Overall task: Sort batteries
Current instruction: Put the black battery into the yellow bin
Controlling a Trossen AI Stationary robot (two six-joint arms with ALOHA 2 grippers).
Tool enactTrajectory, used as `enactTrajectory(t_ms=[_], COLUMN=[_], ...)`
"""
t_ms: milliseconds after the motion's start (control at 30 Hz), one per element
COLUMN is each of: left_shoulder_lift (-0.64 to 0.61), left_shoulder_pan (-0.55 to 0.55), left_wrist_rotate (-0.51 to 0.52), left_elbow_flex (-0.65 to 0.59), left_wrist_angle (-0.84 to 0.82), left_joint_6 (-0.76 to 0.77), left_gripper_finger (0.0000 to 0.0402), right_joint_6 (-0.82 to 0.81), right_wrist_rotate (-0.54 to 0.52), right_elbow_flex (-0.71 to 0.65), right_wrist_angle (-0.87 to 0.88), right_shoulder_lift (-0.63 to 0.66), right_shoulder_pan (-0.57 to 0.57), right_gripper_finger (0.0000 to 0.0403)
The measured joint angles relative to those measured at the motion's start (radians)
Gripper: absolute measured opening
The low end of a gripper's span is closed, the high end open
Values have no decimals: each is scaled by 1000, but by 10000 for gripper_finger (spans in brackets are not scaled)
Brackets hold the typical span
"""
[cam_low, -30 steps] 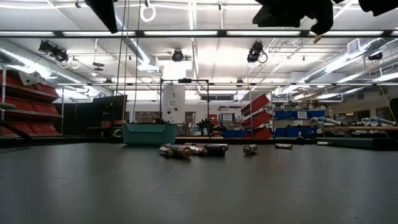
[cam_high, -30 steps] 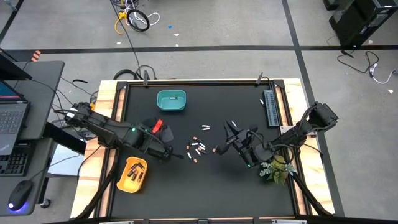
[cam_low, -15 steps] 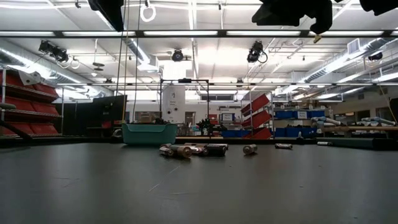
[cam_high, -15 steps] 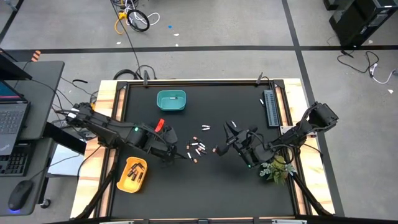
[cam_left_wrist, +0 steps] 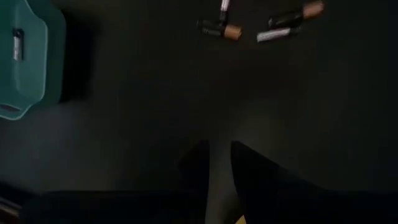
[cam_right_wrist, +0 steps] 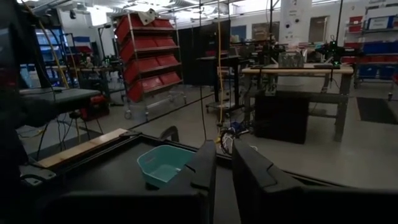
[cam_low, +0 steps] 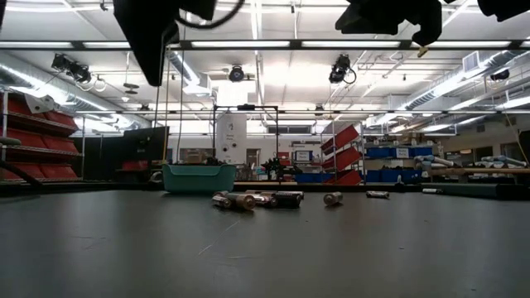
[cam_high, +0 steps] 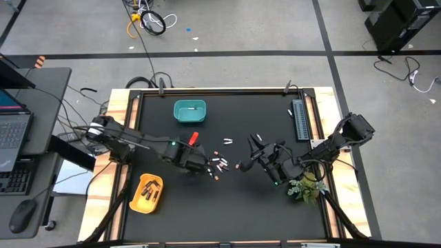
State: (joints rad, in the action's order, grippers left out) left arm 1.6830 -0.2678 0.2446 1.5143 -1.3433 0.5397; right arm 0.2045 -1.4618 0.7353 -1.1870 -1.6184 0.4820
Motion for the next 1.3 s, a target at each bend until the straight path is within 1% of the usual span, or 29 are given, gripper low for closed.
enactTrajectory(t_ms=[100, 133, 167, 300, 400, 467, 533, 600, 633, 733, 833, 900, 933, 967, 1033, 1100, 1167, 1300], left_shoulder_lift=[11, 11, 10, 9, 6, 7, 7, 7, 8, 8, 8, 8, 8, 8, 8, 8, 8, 8], left_shoulder_pan=[27, 32, 34, 32, 23, 5, -13, -30, -40, -79, -130, -160, -174, -188, -214, -234, -245, -250], left_wrist_rotate=[2, 23, 64, 290, 368, 404, 421, 421, 422, 427, 429, 434, 437, 438, 430, 396, 365, 347], left_elbow_flex=[0, 0, 0, 0, -22, -61, -111, -166, -194, -264, -312, -330, -336, -339, -342, -342, -342, -342], left_wrist_angle=[1, 6, 14, 2, 34, 95, 190, 302, 359, 516, 637, 694, 712, 720, 719, 729, 756, 822], left_joint_6=[-52, -83, -111, -223, -237, -277, -328, -364, -376, -375, -356, -339, -327, -321, -323, -338, -367, -405], left_gripper_finger=[80, 80, 80, 80, 80, 80, 80, 80, 80, 80, 77, 73, 71, 69, 66, 65, 65, 64], right_joint_6=[6, 7, 7, 8, 24, 20, -29, -121, -192, -459, -705, -802, -826, -836, -827, -756, -667, -499], right_wrist_rotate=[15, 30, 53, 123, 122, 102, 94, 103, 127, 257, 398, 463, 492, 529, 635, 741, 825, 981], right_elbow_flex=[0, 0, 0, 0, 16, 30, 36, 36, 36, 36, 36, 35, 35, 35, 35, 35, 35, 35], right_wrist_angle=[0, 0, 0, 2, 61, 140, 218, 300, 357, 595, 837, 969, 1015, 1049, 1110, 1156, 1198, 1200], right_shoulder_lift=[0, 0, 0, 1, 1, 1, 2, 2, 2, 3, 3, 2, 2, 2, 2, 1, -1, -2], right_shoulder_pan=[0, 0, 1, 17, 59, 99, 138, 169, 181, 198, 177, 156, 144, 128, 88, 38, -9, -89], right_gripper_finger=[40, 39, 38, 37, 38, 38, 38, 36, 36, 36, 35, 34, 34, 34, 36, 41, 49, 79])
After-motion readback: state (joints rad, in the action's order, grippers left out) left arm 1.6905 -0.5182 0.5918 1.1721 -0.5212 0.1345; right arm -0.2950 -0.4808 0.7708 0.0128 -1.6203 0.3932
